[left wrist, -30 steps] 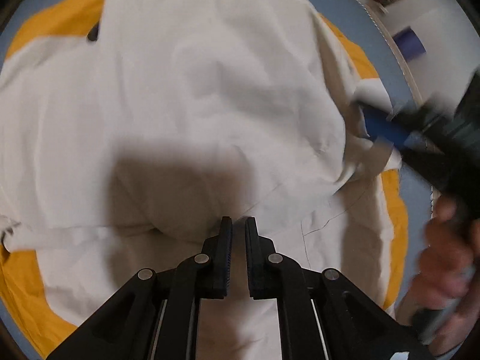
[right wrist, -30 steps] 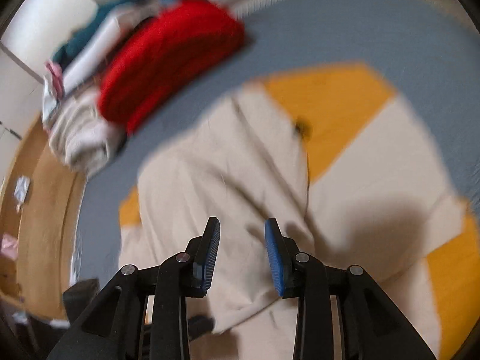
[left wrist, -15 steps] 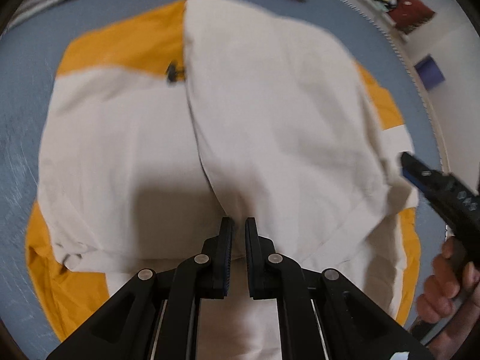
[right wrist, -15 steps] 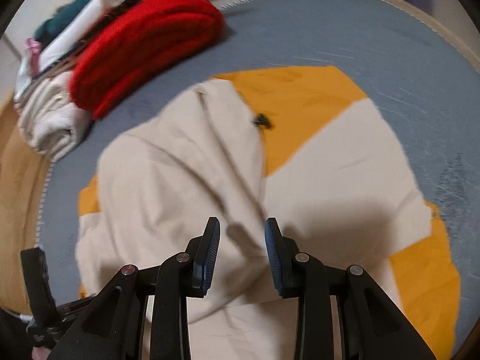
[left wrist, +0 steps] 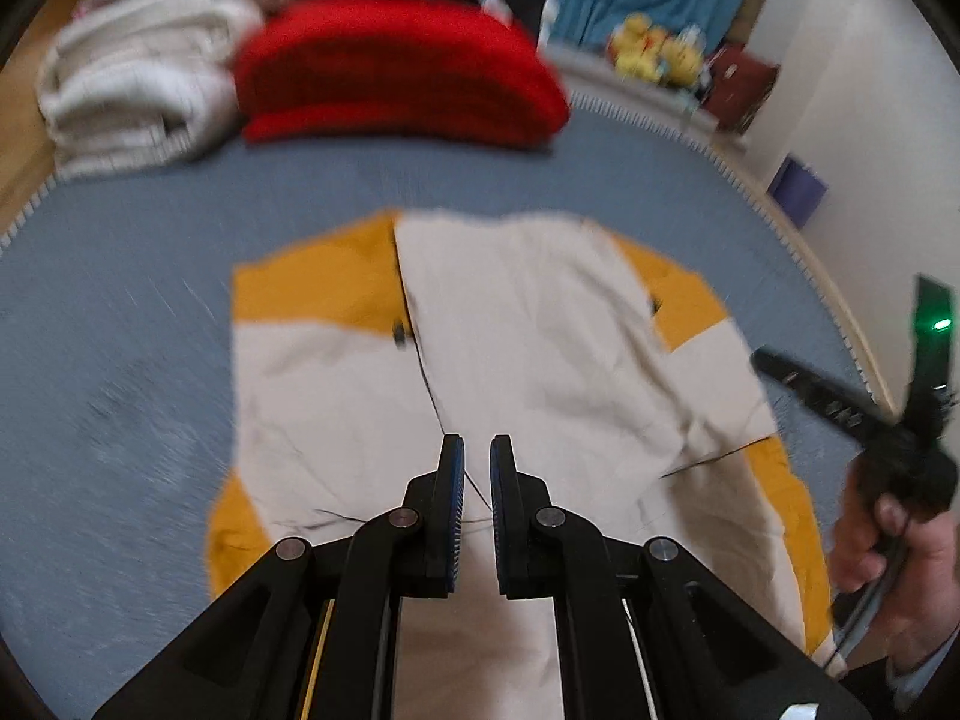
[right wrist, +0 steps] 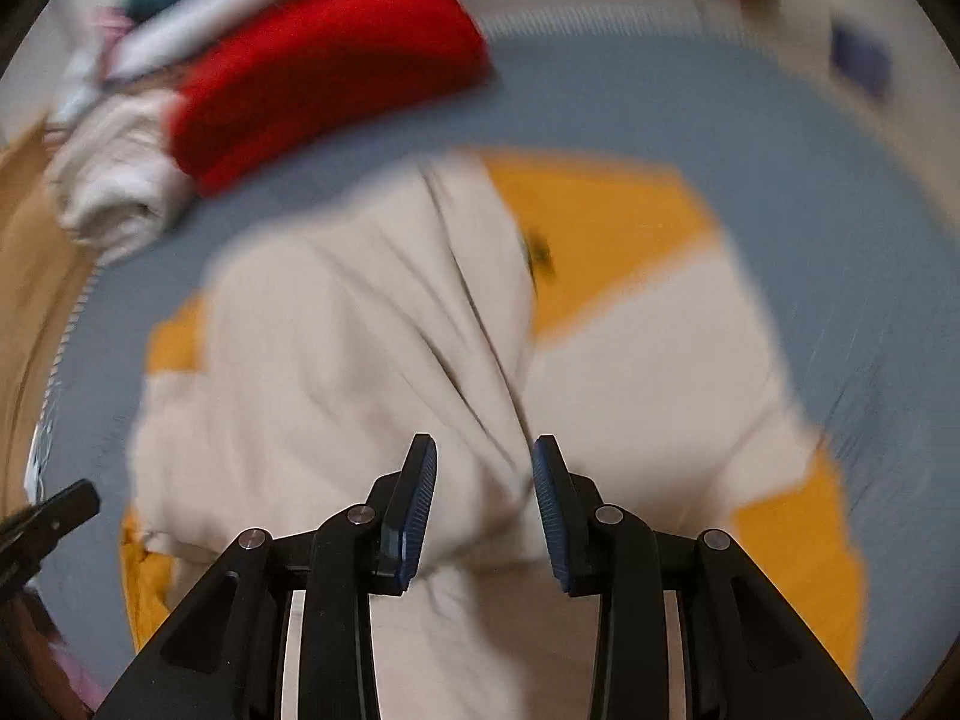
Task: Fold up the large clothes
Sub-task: 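Lift both tools and move them to the jacket hem, then grasp the jacket hem with both tools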
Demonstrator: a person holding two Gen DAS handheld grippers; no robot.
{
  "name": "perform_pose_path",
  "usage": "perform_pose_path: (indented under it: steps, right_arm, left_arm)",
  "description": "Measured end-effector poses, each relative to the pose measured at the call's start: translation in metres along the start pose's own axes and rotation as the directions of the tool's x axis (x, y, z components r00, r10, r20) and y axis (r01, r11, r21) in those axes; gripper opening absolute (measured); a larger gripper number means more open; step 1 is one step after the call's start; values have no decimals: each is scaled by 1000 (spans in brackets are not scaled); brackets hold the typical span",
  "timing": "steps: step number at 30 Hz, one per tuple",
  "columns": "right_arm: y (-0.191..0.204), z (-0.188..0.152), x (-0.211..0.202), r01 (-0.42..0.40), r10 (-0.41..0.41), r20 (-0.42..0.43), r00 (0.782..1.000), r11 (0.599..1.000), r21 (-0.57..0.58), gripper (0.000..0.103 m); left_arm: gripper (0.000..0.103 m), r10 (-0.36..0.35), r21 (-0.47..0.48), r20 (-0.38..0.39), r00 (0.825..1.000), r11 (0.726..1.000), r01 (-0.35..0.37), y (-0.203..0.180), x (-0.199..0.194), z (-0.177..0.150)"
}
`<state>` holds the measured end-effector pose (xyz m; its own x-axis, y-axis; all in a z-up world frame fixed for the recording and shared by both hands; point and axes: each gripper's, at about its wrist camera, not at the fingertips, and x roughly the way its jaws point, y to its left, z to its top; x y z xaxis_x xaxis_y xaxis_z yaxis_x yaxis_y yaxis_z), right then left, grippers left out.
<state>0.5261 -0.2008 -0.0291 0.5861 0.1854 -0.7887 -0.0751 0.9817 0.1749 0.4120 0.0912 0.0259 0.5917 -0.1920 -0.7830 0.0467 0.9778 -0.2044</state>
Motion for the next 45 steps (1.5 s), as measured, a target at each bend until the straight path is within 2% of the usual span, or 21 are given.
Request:
perform_pose_path:
  steps: [1,4,7,8,13,17,19,22,25,26,28,30,33,36,39,43,45]
  right_arm:
    - [6,2,-32,0,3,89,996,999,-40,35]
    - [12,-1,-109,-10,25,252,967,998,-63,35]
    - [13,-16,-179,-41,65,343,937,996,-77,35]
    - [18,-17,-192,-38,68,362,930,995,-89,35]
    - [0,-70,-284,-5,76,436,897,987,-164,35]
    - [-35,-117,-335,36,47,449,892,984,-175,35]
    - [-58,-141,-349,42,32,437,899,986,-158,35]
    - [-92,-176,-355,68,-16,414,910,992,-110,35]
    - [-126,-208,-344,99,-80,426,901,995,-22,35]
    - [-138,-217,-338,109,-105,416,904,994,12,35]
    - [-158,-226,-323,119,-144,347,927,988,94,33]
    - [-171,-231,-317,82,-126,338,933,987,139,32]
    - [-177,-231,-311,128,-162,324,932,984,123,33]
    - [-187,-235,-293,97,-127,241,962,986,134,33]
    - [-195,-238,-274,90,-115,170,979,985,146,33]
    - [-203,-240,-240,102,-109,45,993,985,139,33]
    - [-210,-242,-214,108,-100,-60,993,983,149,33]
  left_arm:
    - [7,0,8,43,999,1000,-1,-3,-15,-3]
    - [7,12,38,136,991,999,-17,-5,-64,-18]
    - [7,-14,41,174,985,999,7,-3,-110,-43]
    - [7,-20,42,177,984,999,12,-5,-122,-51]
    - [7,-53,59,207,977,997,42,-19,-183,-107]
    - [7,-44,82,203,978,996,28,-21,-208,-158]
    - [7,-42,74,190,981,997,28,-16,-213,-183]
    - [7,-32,43,167,985,999,26,-1,-208,-216]
    - [7,4,-37,98,995,999,0,16,-195,-228]
    - [7,-6,-62,93,996,998,12,21,-194,-229]
    - [7,10,-90,76,997,996,-3,27,-195,-231]
    - [7,24,-119,51,998,993,-17,34,-198,-233]
    - [7,-13,-184,17,1000,983,16,47,-197,-243]
    - [7,-7,-234,-45,999,972,-4,60,-179,-258]
    - [7,-27,-271,-110,994,963,-4,71,-155,-272]
    - [7,-44,-319,-244,969,947,-37,81,-126,-281]
    - [7,-41,-343,-288,957,937,-63,87,-116,-286]
